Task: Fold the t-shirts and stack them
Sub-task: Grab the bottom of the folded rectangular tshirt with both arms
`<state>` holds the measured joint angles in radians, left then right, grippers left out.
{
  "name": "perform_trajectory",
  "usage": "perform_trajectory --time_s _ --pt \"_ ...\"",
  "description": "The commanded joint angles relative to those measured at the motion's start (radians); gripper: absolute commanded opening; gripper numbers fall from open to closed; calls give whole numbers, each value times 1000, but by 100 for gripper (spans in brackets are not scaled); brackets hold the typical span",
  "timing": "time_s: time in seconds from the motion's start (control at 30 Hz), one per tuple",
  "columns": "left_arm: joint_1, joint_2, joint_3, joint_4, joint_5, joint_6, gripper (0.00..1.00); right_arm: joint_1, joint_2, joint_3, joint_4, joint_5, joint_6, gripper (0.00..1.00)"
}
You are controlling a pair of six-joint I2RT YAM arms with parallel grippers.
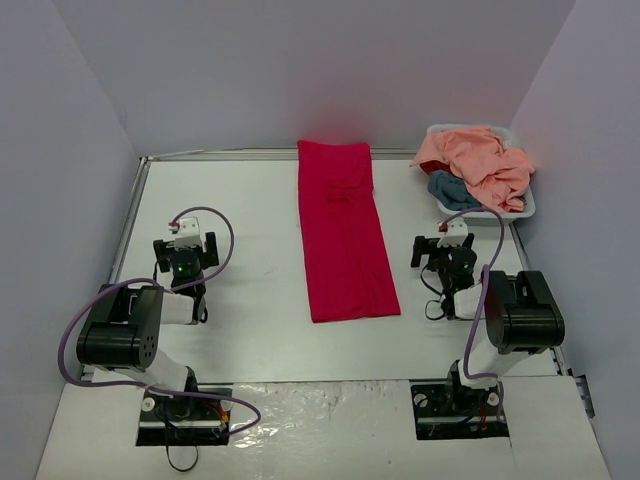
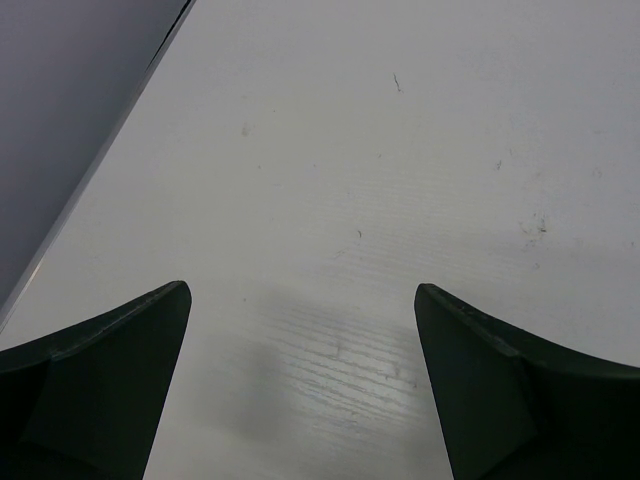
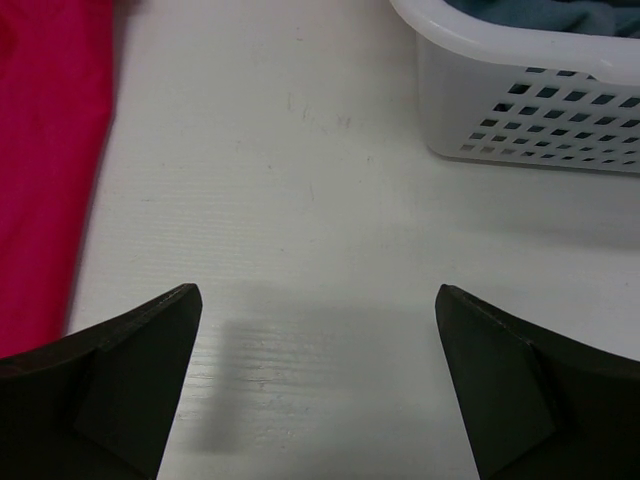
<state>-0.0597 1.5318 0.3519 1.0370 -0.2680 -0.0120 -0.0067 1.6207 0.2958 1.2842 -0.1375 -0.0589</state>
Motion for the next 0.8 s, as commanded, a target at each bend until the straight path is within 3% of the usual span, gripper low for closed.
perform_trajectory --time_s 0.0,0.2,0.43,0.57,0.77 --pt "-6 -2 32 26 -25 -16 94 -18 2 29 196 12 10 100" --pt "-49 -22 32 3 -165 -29 94 -9 -64 92 26 -22 -25 100" --pt "-54 -18 22 37 -174 -16 94 69 -161 161 -189 57 -70 100" --pt "-55 -19 21 38 -175 -16 94 105 -271 146 -198 60 -55 100" --pt "-74 -21 -2 83 -195 0 94 154 -363 318 -526 -57 28 100"
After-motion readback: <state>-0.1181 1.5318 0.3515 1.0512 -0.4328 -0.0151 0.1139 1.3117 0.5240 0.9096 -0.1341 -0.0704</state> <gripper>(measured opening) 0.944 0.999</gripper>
